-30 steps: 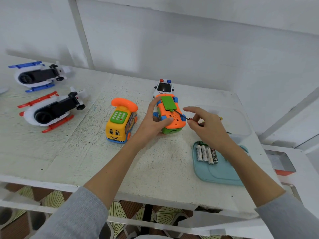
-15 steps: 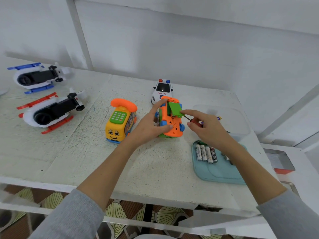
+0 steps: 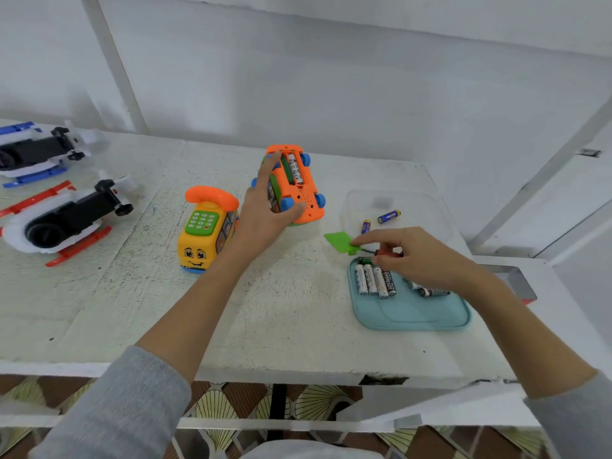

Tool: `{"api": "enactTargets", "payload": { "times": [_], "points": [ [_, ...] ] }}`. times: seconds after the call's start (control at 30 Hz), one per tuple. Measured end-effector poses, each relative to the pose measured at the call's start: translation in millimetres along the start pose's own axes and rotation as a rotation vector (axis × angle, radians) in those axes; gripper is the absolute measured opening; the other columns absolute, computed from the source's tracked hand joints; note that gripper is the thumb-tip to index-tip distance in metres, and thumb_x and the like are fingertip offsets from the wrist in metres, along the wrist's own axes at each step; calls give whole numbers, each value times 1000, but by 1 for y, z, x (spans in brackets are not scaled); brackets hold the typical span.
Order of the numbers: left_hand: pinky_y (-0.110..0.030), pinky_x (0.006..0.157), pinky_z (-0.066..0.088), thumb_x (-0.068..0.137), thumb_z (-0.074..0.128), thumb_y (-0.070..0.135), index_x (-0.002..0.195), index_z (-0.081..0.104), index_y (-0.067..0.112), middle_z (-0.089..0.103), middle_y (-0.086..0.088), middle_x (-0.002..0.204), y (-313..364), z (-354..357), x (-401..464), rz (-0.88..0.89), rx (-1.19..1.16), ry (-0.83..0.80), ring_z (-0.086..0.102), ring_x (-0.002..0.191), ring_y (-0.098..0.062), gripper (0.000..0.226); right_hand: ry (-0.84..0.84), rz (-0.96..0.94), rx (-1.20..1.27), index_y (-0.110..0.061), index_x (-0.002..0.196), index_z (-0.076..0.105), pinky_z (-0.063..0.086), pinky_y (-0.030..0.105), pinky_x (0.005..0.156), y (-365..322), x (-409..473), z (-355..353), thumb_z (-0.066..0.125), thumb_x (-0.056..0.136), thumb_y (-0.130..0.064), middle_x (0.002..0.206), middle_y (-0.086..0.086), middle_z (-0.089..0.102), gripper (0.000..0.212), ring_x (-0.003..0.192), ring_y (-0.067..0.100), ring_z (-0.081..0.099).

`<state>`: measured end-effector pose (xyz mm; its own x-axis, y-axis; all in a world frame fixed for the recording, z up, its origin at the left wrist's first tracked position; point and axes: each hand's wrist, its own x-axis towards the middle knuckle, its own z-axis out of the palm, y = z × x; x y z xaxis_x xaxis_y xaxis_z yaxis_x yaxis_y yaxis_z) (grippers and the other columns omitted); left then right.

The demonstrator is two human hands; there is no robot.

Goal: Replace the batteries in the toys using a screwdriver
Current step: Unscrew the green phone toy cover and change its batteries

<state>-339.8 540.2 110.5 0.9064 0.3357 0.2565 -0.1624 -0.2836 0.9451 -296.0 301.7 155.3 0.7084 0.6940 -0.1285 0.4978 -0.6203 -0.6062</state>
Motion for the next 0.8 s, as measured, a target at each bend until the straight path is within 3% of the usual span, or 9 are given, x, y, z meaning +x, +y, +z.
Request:
{"api": "enactTargets", "payload": {
  "times": [0.07,0.17,0.43,0.6,0.8],
  "points": [
    [-13,76,53,87,68,8,144,24,32,43,4,134,2,2,1,11,-17,-2,56,114,-14,76,-86,-11,-33,-33,115,62,32,12,48,-3,1,11,52,90,-10,56,-12,45,36,44,2,38],
    [-8,69,50,87,67,7,137,22,38,43,-2,130,6,7,-1,10,-45,-15,57,110,-22,75,-156,-54,-76,-32,118,60,34,13,51,-10,6,31,50,90,-10,56,-11,45,36,47,3,40],
    [-10,71,50,86,67,4,140,21,39,34,-6,147,2,16,-2,20,-57,-72,56,106,-4,78,-234,-71,-132,-38,127,52,35,19,58,-2,14,58,49,90,-14,61,-11,48,44,55,8,42],
    [-9,76,49,84,72,14,138,22,44,38,-3,144,-4,17,1,52,-42,-57,55,112,-6,80,-302,-37,-165,-43,138,35,36,21,64,3,7,41,47,91,-13,65,-5,41,57,59,9,40],
    [-9,79,48,82,73,6,138,25,36,36,2,140,-5,20,8,120,15,-79,52,114,-15,80,-361,137,-129,-38,117,57,38,22,45,12,-5,-3,52,89,-12,64,-4,53,38,54,16,42]
  ]
}}
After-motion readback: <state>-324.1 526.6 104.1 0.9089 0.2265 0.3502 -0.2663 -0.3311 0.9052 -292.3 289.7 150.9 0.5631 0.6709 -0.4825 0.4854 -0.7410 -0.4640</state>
